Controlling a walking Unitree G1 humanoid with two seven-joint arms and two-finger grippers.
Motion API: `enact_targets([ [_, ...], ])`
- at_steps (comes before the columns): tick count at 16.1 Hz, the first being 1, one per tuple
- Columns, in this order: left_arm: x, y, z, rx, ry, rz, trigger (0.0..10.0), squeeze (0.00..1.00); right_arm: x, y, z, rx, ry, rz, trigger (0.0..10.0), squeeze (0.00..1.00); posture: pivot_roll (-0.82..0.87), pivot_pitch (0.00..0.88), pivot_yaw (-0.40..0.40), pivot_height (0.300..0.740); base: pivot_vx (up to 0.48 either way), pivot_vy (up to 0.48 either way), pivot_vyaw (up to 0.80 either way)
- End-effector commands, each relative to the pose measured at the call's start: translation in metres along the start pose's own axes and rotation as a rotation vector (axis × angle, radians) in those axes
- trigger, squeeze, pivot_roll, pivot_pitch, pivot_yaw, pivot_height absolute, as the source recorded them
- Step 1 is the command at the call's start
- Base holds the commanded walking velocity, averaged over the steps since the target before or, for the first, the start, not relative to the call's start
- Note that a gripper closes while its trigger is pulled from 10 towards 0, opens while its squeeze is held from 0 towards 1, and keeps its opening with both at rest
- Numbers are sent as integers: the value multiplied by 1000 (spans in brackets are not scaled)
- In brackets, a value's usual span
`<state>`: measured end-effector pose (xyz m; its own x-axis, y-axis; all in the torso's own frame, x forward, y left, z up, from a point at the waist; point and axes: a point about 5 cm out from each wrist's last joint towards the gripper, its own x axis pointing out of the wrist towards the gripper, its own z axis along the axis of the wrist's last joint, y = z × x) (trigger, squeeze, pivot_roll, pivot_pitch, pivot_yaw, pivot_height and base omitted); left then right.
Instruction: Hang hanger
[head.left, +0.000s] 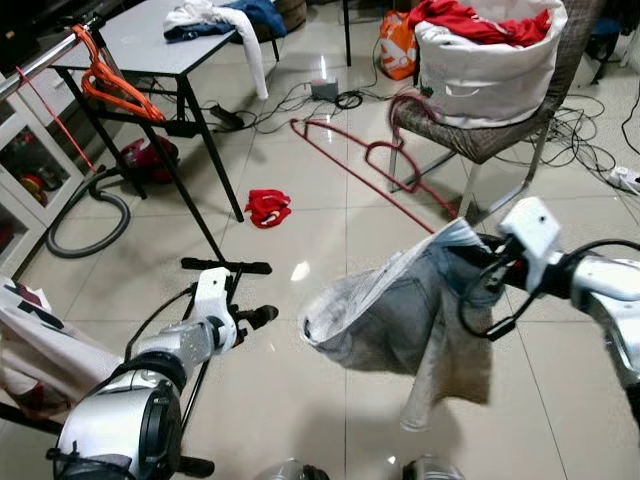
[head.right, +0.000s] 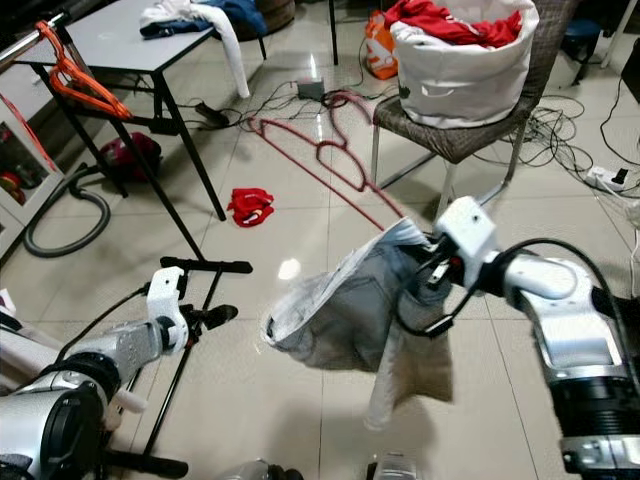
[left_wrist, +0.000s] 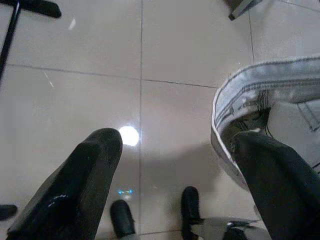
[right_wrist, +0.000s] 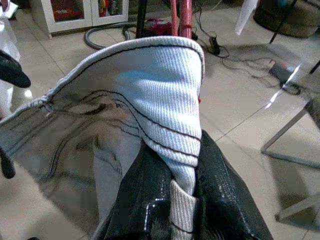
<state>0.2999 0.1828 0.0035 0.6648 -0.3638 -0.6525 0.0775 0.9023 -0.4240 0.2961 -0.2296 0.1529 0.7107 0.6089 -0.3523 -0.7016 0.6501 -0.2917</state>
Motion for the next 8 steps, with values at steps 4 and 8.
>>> enact_targets([
  [4, 2, -7, 6, -59, 7, -5, 10000, 0, 9, 8, 31, -115, -128, -36, 10000, 0, -224, 0, 183, 740, 0, 0, 0],
  [8, 7, -15, -9, -106, 72, -15, 10000, 0, 12, 10, 36, -129, -158, -63, 10000, 0, -223, 0, 181, 740, 0, 0, 0],
])
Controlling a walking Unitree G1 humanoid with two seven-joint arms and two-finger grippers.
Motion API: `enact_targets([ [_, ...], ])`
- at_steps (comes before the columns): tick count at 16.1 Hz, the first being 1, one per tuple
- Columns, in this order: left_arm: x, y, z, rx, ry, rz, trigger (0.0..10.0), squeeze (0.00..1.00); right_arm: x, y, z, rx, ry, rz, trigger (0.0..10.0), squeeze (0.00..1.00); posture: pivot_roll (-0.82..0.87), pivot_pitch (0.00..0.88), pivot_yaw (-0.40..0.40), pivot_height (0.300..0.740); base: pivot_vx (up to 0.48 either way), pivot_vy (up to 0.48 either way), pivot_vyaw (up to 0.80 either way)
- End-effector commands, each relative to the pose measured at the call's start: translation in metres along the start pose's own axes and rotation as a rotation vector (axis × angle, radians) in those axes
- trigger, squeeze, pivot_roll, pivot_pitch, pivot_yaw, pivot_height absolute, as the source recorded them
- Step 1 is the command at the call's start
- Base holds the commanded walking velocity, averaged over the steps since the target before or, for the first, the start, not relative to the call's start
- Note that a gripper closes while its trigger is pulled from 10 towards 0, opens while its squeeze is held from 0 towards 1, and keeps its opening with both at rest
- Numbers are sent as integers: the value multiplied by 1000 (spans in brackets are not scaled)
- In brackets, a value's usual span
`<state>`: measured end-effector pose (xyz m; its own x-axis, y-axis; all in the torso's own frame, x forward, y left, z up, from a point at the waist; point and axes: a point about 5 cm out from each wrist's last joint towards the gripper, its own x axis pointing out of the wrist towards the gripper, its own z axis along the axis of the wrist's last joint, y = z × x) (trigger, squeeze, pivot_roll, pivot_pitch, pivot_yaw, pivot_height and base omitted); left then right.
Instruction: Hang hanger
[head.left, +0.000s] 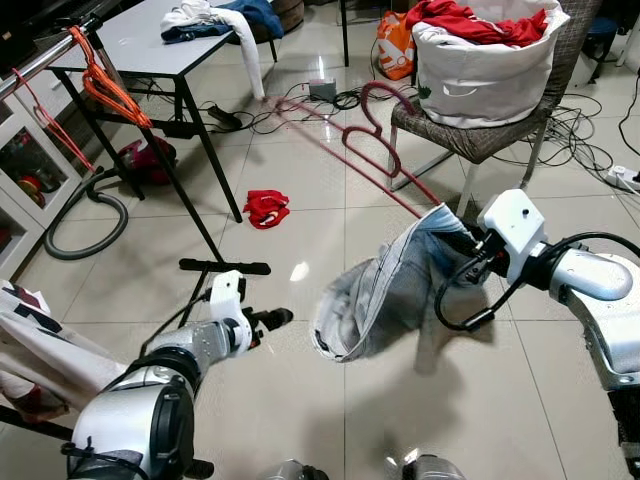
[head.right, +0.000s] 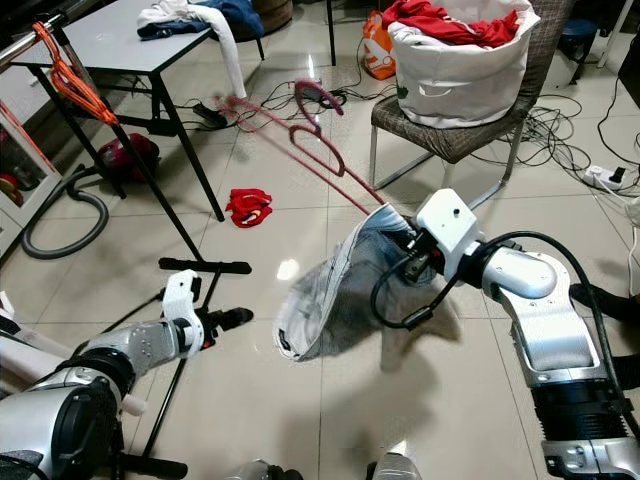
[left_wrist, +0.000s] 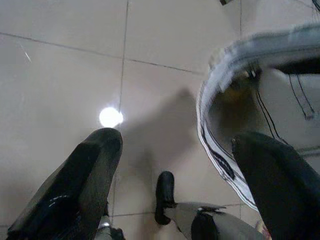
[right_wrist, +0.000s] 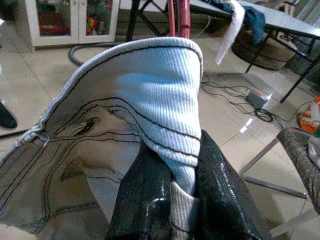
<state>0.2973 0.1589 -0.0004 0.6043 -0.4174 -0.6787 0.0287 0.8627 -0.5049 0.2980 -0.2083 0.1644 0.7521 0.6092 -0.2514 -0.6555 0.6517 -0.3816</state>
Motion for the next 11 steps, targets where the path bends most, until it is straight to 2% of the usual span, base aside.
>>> enact_targets([
  [1, -2, 4, 0, -22, -2, 19, 10000, 0, 4, -1, 16, -52, -76, -20, 10000, 0, -222, 0, 180, 740, 0, 0, 0],
  [3, 0, 1, -5, -53, 32, 27, 10000, 0, 7, -3, 19, -57, -89, -59, 10000, 0, -220, 0, 180, 740, 0, 0, 0],
  [6, 4, -7, -8, -161, 32, 17, 10000, 0, 10, -5, 22, -66, -101, -105, 10000, 0, -215, 0, 177, 740, 0, 0, 0],
  [11, 6, -16, -1, -238, 12, -2, 10000, 0, 15, -2, 25, -55, -127, -117, 10000, 0, -212, 0, 174, 740, 0, 0, 0],
])
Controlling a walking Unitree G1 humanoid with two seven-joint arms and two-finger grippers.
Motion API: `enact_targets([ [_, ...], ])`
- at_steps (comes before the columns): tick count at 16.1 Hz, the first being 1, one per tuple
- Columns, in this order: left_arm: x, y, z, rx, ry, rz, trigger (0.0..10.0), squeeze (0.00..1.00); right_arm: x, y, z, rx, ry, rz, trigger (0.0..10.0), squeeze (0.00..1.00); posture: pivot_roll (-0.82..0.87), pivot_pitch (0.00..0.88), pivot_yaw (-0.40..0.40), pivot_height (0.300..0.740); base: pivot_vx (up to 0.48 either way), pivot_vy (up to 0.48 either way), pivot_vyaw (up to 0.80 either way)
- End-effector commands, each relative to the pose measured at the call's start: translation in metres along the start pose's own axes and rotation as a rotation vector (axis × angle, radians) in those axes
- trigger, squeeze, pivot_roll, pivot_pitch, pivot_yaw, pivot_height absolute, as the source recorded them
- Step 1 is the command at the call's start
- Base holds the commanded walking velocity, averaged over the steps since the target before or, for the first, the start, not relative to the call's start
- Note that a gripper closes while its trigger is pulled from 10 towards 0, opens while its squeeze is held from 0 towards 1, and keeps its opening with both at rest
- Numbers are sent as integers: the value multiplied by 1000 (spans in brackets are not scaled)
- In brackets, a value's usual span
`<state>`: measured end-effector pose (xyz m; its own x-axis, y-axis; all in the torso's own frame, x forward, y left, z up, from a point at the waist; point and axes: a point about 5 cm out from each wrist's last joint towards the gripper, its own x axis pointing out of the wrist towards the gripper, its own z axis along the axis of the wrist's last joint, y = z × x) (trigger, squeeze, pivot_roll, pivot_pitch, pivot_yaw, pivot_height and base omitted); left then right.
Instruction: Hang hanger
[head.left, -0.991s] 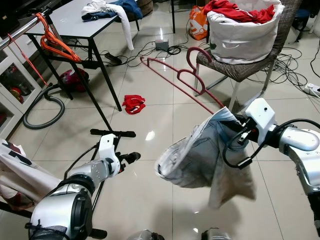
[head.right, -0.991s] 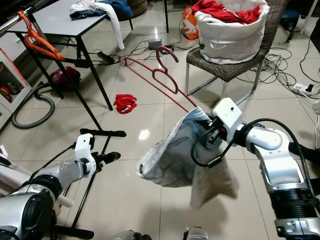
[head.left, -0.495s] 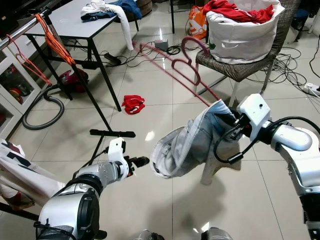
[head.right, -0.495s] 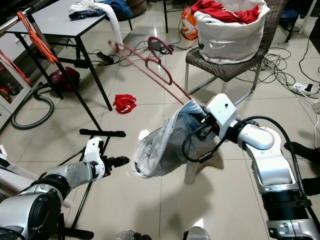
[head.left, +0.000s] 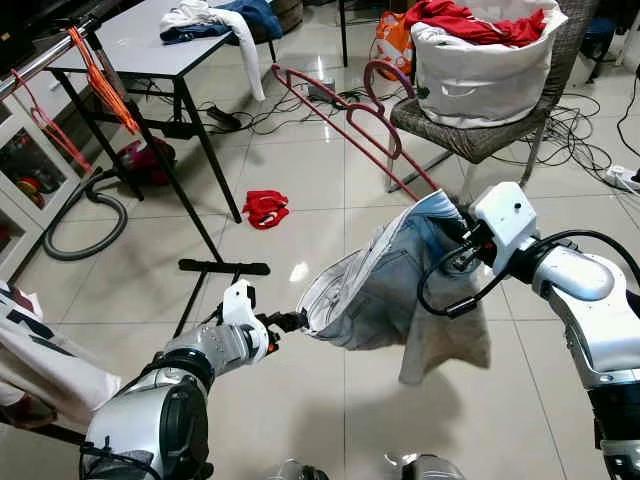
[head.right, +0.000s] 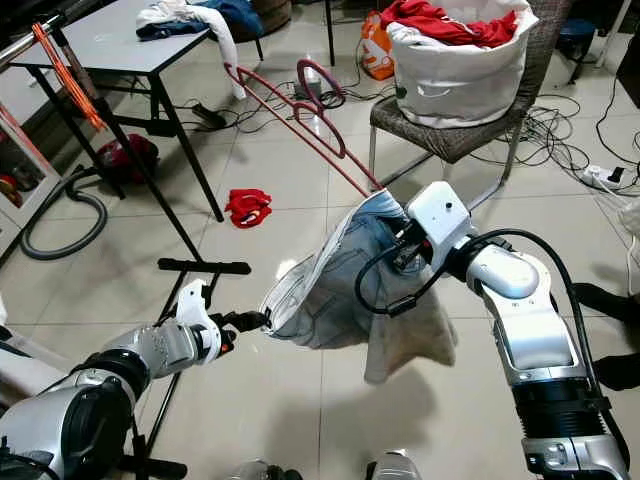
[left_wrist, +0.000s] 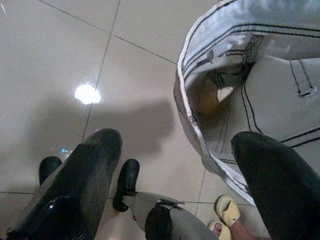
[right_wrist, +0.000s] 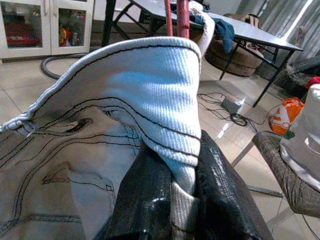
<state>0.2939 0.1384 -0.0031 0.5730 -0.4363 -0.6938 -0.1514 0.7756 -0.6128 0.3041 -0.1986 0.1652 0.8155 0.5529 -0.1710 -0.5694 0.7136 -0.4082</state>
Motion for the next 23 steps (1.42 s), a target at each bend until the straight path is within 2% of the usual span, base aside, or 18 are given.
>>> enact_targets([
  [1, -2, -4, 10, -19, -29, -7, 10000, 0, 6, -2, 21, -45, -94, -7, 10000, 0, -212, 0, 174, 740, 0, 0, 0],
  [6, 4, -22, 5, -74, -6, -65, 10000, 0, 11, 5, 24, -40, -129, -7, 10000, 0, -216, 0, 176, 740, 0, 0, 0],
  [10, 11, -33, -4, -111, 15, -91, 10000, 0, 16, -1, 38, -49, -190, -82, 10000, 0, -227, 0, 177, 740, 0, 0, 0],
  [13, 13, -41, -3, -118, 4, -116, 10000, 0, 16, -3, 44, -45, -218, -104, 10000, 0, -231, 0, 176, 740, 0, 0, 0],
  [14, 13, -44, -1, -87, -7, -124, 0, 0, 16, -2, 43, -41, -217, -103, 10000, 0, -231, 0, 176, 740, 0, 0, 0],
  [18, 13, -44, 5, -76, -68, -135, 0, 0, 17, 4, 39, 6, -217, -85, 10000, 0, -231, 0, 178, 740, 0, 0, 0],
  [20, 11, -45, 12, -87, -133, -157, 0, 0, 20, 15, 26, 64, -162, -29, 10000, 0, -221, 0, 176, 740, 0, 0, 0],
  [23, 12, -43, 10, -119, -151, -147, 0, 0, 23, 21, 16, 114, -126, -2, 10000, 0, -203, 0, 166, 740, 0, 0, 0],
])
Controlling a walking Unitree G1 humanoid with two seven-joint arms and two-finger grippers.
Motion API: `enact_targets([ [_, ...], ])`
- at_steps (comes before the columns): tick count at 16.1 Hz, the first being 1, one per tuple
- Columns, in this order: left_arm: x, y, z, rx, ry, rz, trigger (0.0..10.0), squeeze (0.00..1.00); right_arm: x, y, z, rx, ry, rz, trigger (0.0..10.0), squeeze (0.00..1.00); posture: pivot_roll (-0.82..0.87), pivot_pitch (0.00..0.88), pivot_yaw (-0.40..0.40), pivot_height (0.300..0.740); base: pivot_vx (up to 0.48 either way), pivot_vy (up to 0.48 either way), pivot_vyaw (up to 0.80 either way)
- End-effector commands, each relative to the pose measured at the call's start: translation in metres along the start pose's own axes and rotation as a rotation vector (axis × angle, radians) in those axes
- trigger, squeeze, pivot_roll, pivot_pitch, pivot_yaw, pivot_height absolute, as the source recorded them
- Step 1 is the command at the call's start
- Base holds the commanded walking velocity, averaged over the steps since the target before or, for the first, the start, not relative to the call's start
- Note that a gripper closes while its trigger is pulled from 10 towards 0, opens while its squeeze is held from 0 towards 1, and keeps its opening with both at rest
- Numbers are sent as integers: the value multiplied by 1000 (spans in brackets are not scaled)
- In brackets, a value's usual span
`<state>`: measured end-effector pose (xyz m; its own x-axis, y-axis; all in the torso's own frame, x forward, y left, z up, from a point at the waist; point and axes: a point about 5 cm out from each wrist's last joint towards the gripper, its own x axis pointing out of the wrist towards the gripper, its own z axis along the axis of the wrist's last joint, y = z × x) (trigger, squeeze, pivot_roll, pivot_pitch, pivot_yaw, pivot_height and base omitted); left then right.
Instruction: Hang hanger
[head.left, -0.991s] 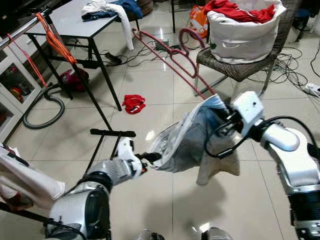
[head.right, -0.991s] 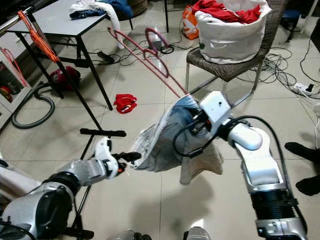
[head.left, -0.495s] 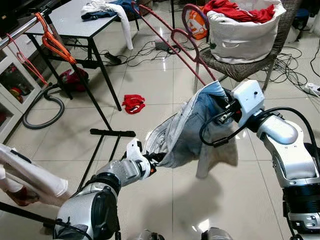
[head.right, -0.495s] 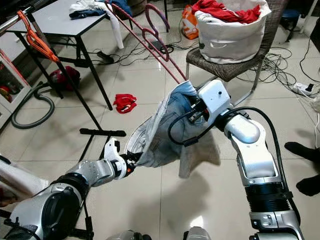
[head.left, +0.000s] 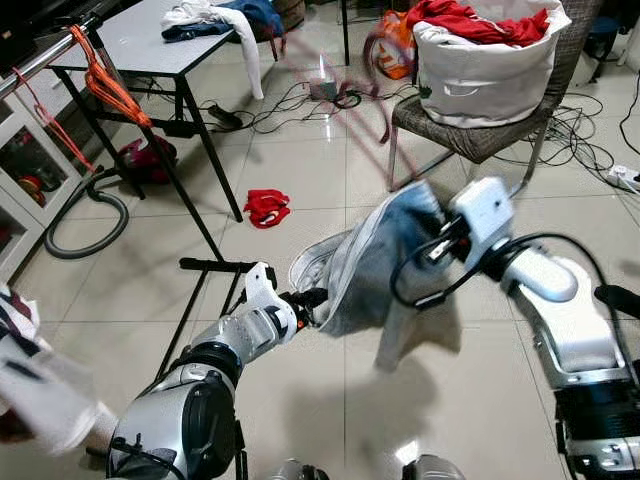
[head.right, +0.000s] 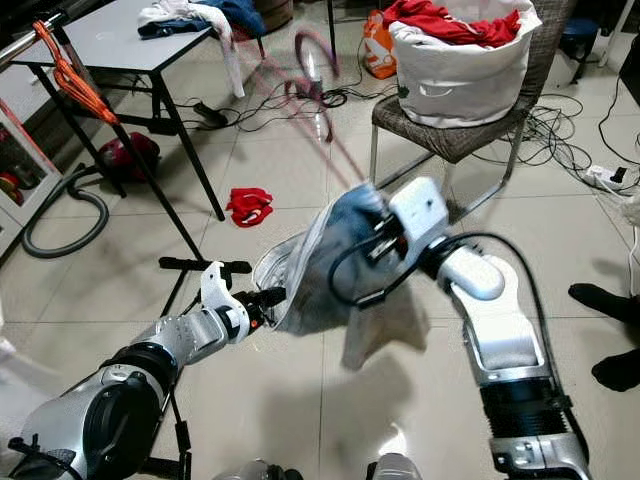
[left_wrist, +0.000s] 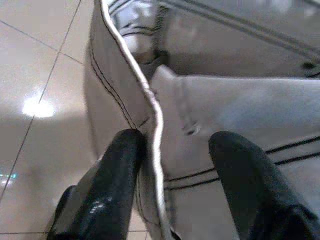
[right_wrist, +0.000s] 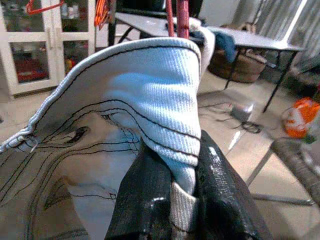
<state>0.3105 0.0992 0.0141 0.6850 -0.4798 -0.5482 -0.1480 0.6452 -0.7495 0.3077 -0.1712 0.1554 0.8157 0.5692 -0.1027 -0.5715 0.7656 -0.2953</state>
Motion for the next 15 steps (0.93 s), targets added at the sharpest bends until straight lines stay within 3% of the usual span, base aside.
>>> enact_targets([
  [1, -1, 1, 6, -3, -36, 14, 0, 0, 5, 0, 10, 0, -44, 16, 10000, 0, -198, 0, 153, 740, 0, 0, 0],
  [4, 4, 5, -18, -78, -26, 50, 0, 0, 4, -14, 8, -18, 5, 36, 10000, 0, -201, 0, 64, 740, 0, 0, 0],
  [7, 8, 2, -34, -105, -7, 45, 0, 0, 9, -23, 12, -15, 10, 43, 10000, 0, -193, 0, 34, 740, 0, 0, 0],
  [15, 4, 5, -12, -114, -99, 63, 0, 0, 11, -12, -2, 90, 33, 65, 10000, 0, -182, 0, 68, 740, 0, 0, 0],
])
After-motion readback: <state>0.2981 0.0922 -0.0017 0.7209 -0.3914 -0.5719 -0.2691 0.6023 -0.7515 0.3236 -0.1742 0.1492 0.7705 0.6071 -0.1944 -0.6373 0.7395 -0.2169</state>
